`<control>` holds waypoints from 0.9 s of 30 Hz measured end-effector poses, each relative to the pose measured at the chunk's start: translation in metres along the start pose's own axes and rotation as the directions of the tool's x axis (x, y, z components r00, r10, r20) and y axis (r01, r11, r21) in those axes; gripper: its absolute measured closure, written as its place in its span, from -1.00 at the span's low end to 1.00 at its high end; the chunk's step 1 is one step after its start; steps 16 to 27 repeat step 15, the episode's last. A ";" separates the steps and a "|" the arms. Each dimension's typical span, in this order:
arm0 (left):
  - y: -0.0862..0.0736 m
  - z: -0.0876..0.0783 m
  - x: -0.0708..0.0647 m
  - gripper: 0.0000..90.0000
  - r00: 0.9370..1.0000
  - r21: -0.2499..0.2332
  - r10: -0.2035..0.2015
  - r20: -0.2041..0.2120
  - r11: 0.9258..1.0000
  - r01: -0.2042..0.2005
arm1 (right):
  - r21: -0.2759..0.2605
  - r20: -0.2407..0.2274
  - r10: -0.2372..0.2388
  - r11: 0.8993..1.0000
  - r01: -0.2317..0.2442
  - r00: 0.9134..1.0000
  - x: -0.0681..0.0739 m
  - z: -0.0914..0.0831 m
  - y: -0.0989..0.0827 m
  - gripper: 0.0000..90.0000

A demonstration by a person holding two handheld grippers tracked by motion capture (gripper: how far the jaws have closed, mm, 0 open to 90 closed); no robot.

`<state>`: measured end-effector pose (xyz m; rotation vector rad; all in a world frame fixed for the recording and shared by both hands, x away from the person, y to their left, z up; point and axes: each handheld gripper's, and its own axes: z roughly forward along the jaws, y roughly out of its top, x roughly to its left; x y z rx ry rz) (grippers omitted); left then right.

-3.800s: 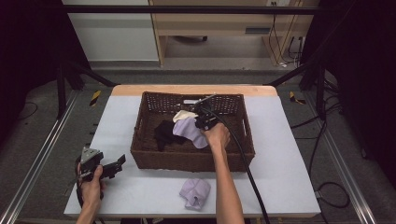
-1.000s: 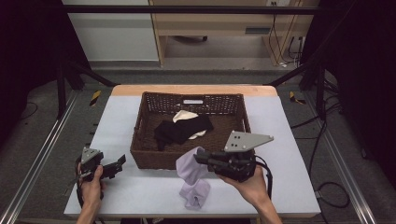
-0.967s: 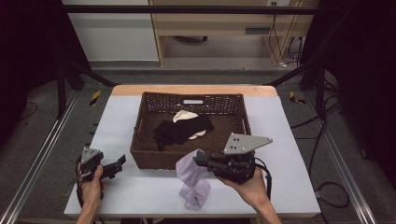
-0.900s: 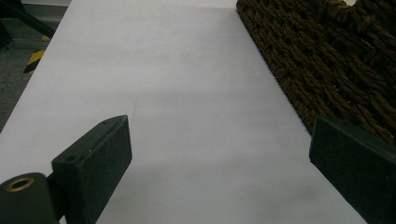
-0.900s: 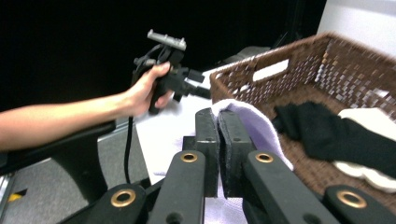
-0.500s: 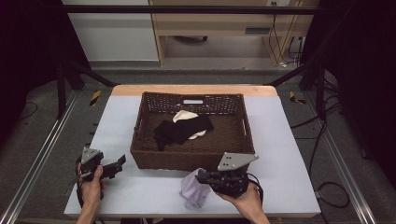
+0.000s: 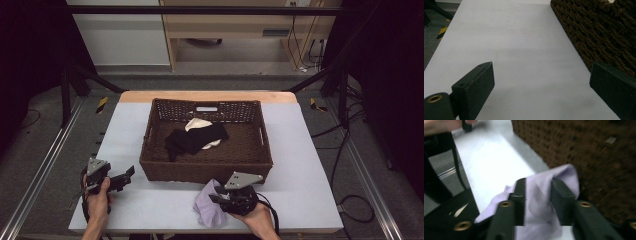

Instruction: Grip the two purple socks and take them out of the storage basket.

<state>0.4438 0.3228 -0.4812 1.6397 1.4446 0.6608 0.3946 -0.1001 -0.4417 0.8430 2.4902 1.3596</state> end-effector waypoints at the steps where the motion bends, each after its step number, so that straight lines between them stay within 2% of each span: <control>1: 0.000 0.000 0.000 -0.88 1.000 0.000 -0.001 0.000 1.000 0.001 | -0.026 0.015 -0.006 1.000 0.007 1.000 0.000 -0.003 0.001 0.26; 3: 0.000 0.000 0.000 -0.88 1.000 0.001 -0.001 0.001 1.000 0.001 | -0.068 0.029 0.005 0.998 -0.003 1.000 -0.001 -0.011 0.003 0.20; 4: 0.000 0.000 0.000 -0.88 1.000 0.001 0.000 0.001 1.000 0.000 | -0.103 0.036 0.022 0.995 -0.018 0.999 -0.003 -0.016 0.004 0.11; 6: 0.000 0.000 0.000 -0.88 1.000 0.001 0.000 0.001 1.000 0.000 | -0.143 0.046 0.051 0.989 -0.044 0.998 -0.006 -0.024 0.006 0.07; 10: 0.000 0.000 0.000 -0.88 1.000 0.000 -0.002 0.001 1.000 0.002 | -0.197 0.062 0.083 0.978 -0.070 0.995 -0.011 -0.040 0.007 -0.01; 13: 0.000 0.000 0.000 -0.88 1.000 0.001 -0.002 0.002 1.000 0.002 | -0.228 0.094 0.094 0.971 -0.070 0.991 -0.014 -0.052 0.006 -0.04; 15: 0.000 0.000 0.000 -0.88 1.000 0.001 -0.002 0.002 1.000 0.002 | -0.257 0.112 0.108 0.963 -0.076 0.988 -0.017 -0.061 0.006 -0.07; 27: 0.000 0.000 0.000 -0.88 1.000 0.001 -0.002 0.002 1.000 0.002 | -0.257 0.112 0.108 0.963 -0.076 0.988 -0.017 -0.061 0.006 -0.07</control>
